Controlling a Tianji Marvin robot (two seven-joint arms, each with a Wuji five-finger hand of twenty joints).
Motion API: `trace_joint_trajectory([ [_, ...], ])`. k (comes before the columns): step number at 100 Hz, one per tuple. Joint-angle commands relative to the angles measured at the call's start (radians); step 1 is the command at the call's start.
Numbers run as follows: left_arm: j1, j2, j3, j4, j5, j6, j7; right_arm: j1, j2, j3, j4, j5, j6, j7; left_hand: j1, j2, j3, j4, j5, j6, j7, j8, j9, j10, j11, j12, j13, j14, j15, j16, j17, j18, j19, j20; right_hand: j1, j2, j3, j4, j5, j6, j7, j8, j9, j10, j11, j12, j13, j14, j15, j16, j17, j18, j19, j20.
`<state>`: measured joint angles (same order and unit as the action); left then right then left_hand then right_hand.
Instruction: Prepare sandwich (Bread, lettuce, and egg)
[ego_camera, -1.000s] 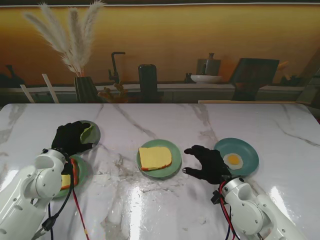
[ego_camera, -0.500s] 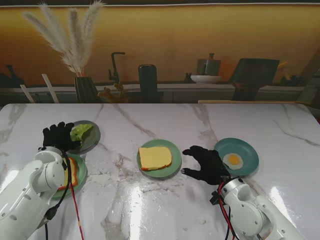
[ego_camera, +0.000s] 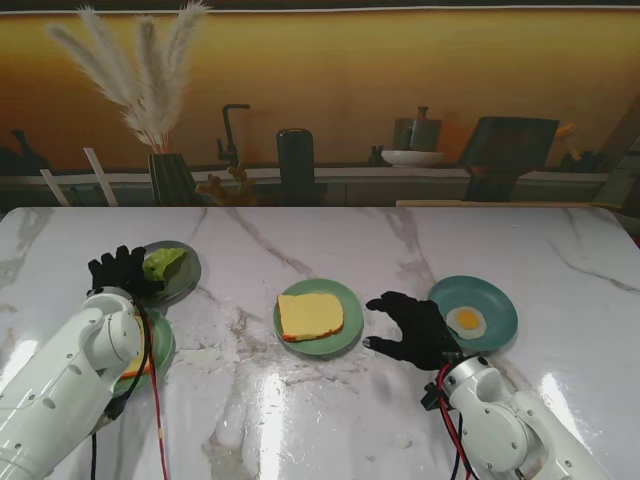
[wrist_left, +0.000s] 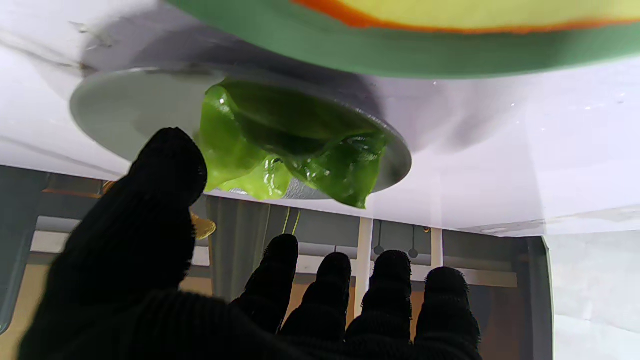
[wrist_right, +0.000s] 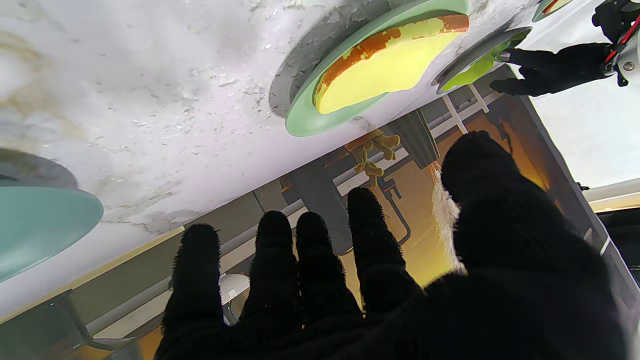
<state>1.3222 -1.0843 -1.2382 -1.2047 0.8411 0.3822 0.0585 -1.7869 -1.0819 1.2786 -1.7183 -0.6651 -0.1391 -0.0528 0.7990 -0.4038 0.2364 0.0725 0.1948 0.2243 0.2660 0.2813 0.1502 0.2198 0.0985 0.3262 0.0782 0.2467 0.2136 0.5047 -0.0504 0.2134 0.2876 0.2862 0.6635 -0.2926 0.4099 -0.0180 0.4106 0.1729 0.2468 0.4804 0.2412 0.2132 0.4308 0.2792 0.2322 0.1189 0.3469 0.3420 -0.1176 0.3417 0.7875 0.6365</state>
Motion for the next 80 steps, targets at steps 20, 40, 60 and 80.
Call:
trace_joint_trajectory([
  [20,-0.051,-0.008,0.047,0.062,-0.036,0.039,-0.018,-0.002,-0.016,-0.003,-0.009,0.005,0.002,0.009,-0.039,0.001,-0.050,-0.016,-0.026,0.017,-0.055,-0.049,-0.038,0.028,-0.052,-0.028,-0.039,0.033,-0.056,-0.038,-0.007,-0.018,-0.069,-0.052,0.023,0.025,-0.016,0.006,0.033,-0.010,0.001,0.009,-0.010,-0.013,0.010,-0.010,-0.026,-0.025,-0.004,-0.010,-0.019,-0.008,-0.021,0.019],
  [40,-0.078,-0.007,0.076,0.099,-0.043,0.048,-0.028,0.000,-0.015,-0.004,-0.008,0.010,0.006,0.015,-0.030,-0.009,-0.049,-0.006,-0.047,-0.035,-0.036,-0.023,-0.041,0.018,-0.047,-0.013,-0.034,0.032,-0.039,-0.031,0.000,-0.001,-0.022,-0.029,0.023,0.024,-0.016,0.006,0.039,-0.011,0.004,0.010,-0.007,-0.011,0.010,-0.009,-0.025,-0.024,-0.003,-0.009,-0.020,-0.008,-0.023,0.019],
  [60,-0.120,-0.011,0.127,0.170,-0.059,0.063,-0.011,0.001,-0.015,-0.003,-0.010,0.016,0.012,0.021,-0.023,-0.030,-0.012,0.007,-0.048,-0.024,0.007,0.056,-0.038,0.013,-0.036,0.046,-0.024,0.027,0.010,0.002,-0.008,0.012,0.143,0.022,0.023,0.023,-0.017,0.006,0.056,-0.009,0.012,0.012,-0.002,-0.013,0.010,-0.009,-0.024,-0.025,-0.003,-0.009,-0.020,-0.007,-0.024,0.020],
  [80,-0.155,-0.018,0.172,0.235,-0.078,0.059,0.019,0.001,-0.015,-0.002,-0.010,0.018,0.015,0.023,-0.016,-0.062,0.109,0.027,-0.051,-0.001,0.068,0.147,-0.010,0.007,0.048,0.108,0.008,0.022,0.121,0.053,-0.016,0.003,0.371,0.073,0.024,0.023,-0.016,0.006,0.061,-0.013,0.016,0.014,-0.002,-0.013,0.008,-0.009,-0.024,-0.025,-0.004,-0.010,-0.020,-0.007,-0.025,0.021],
])
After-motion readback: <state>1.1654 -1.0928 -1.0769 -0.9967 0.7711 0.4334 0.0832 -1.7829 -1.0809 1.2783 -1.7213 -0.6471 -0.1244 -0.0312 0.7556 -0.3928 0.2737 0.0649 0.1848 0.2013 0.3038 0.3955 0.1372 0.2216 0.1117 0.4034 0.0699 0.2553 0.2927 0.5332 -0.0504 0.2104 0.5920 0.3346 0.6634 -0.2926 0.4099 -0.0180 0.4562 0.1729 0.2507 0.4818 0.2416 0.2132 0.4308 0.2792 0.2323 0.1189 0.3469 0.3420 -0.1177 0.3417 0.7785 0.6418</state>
